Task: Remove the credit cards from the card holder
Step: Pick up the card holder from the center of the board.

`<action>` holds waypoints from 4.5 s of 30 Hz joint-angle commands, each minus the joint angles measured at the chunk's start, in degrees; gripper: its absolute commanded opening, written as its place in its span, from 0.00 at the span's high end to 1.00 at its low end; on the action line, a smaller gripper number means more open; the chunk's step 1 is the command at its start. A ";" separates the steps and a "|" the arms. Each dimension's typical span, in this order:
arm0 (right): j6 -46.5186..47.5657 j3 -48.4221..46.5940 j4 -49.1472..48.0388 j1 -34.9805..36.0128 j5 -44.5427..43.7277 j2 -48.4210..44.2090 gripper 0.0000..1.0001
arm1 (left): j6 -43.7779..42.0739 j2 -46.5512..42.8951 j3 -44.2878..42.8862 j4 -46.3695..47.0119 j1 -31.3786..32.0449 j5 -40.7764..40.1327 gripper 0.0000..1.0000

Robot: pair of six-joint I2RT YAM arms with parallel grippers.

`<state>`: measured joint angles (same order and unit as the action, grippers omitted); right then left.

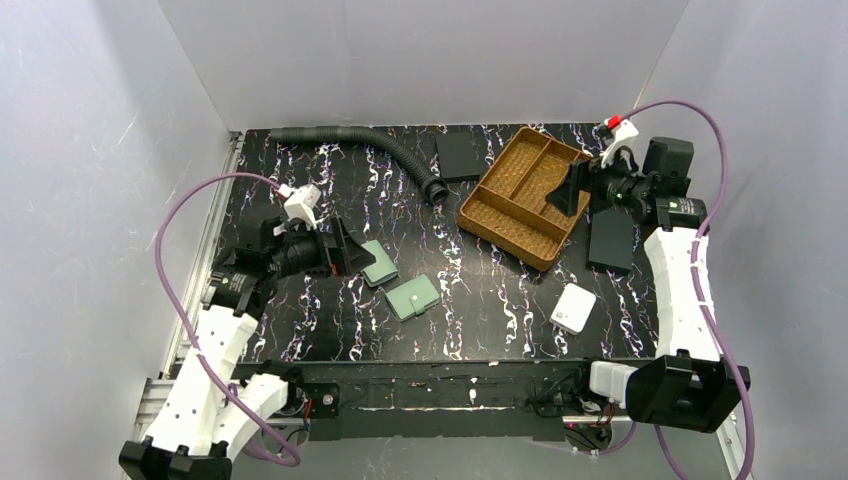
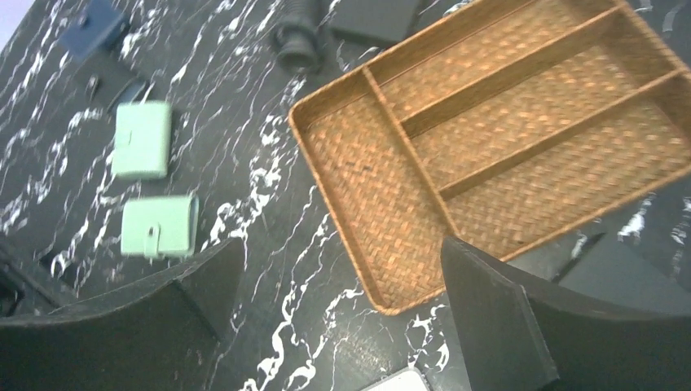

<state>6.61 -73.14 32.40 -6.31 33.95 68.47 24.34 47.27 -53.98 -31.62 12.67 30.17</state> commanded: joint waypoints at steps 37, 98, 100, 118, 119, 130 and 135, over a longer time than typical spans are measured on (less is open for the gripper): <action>54.12 19.12 23.79 3.44 33.48 8.36 0.00 | 14.53 31.22 -10.38 -11.14 51.29 -53.09 0.06; 55.92 23.79 20.28 3.32 25.02 8.06 0.00 | -20.03 36.39 -1.30 1.14 18.71 -6.78 0.20; 56.05 23.81 20.40 3.32 25.01 8.15 0.00 | -20.03 36.99 -1.39 1.56 18.75 -6.24 0.20; 56.35 23.81 20.63 3.32 25.19 8.24 0.00 | -23.14 40.80 -1.57 3.81 18.71 -5.71 0.27; 56.54 23.77 20.90 3.36 25.12 8.28 0.00 | -23.25 41.02 -1.57 3.98 18.72 -5.85 0.28; 56.84 23.89 21.10 3.32 25.20 7.85 0.00 | -23.02 47.05 -3.59 7.14 18.29 -5.31 0.34; 56.85 23.97 21.01 3.32 25.20 7.58 0.00 | -23.04 48.49 -2.49 8.33 18.27 -8.60 0.37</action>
<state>62.39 -49.69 52.56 -2.92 58.15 76.47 1.98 95.53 -55.70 -24.03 31.22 23.29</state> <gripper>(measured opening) 1.001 0.647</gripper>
